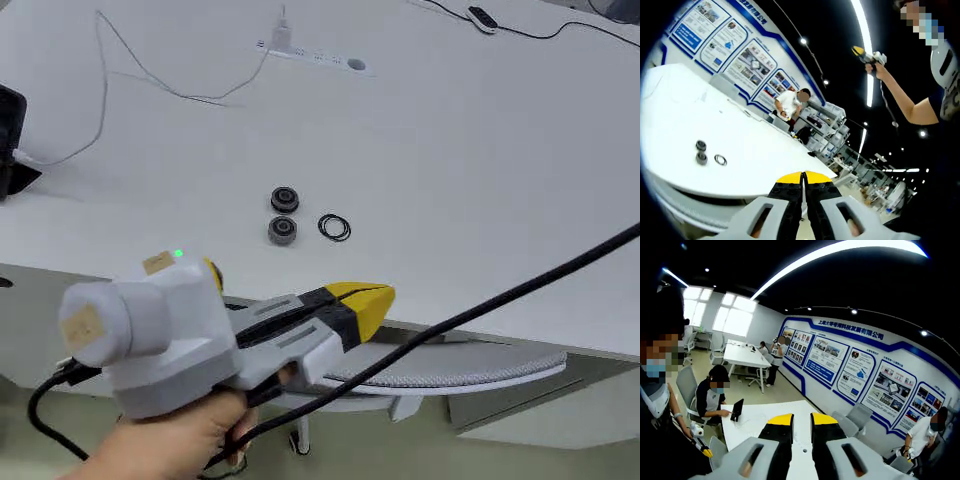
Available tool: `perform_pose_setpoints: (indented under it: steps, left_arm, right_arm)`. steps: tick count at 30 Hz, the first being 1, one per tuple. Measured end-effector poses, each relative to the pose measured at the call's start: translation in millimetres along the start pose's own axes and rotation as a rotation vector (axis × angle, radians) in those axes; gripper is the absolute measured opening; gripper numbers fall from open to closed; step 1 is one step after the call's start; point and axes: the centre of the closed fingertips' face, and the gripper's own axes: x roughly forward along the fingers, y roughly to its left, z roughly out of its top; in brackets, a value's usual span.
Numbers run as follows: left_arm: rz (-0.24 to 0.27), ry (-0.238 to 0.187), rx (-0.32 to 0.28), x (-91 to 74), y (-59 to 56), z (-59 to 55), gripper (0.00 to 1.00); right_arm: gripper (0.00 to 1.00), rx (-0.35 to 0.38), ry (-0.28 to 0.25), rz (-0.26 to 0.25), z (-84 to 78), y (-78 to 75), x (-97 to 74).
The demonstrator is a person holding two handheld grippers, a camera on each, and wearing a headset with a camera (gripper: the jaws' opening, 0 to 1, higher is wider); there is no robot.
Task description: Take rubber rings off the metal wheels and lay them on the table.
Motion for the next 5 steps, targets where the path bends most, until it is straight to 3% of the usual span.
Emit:
perform_pose_setpoints:
  steps: [1, 2, 3, 4, 5]
  left_arm:
    - [-0.066, 0.028, -0.061, 0.1, -16.0, -14.6, 0.02]
    - [-0.124, 0.033, -0.024, 2.4, -31.8, -29.7, 0.02]
    - [-0.165, 0.101, -0.036, -1.0, -45.9, -47.8, 0.02]
    - [-0.212, 0.175, 0.004, -8.5, -64.4, -71.3, 0.02]
    - [-0.226, 0.208, 0.051, -17.2, -71.5, -81.8, 0.02]
  right_arm:
    - [0.15, -0.009, -0.011, -0.033, -1.0, -13.8, -5.6]
    - [0.15, 0.015, -0.006, -0.065, -5.4, -30.0, -13.9]
    - [0.15, 0.016, 0.004, -0.087, -8.1, -40.9, -19.2]
    - [0.15, -0.019, 0.048, -0.125, -14.6, -59.4, -28.6]
    - [0.15, -0.040, 0.083, -0.146, -18.9, -70.0, -35.1]
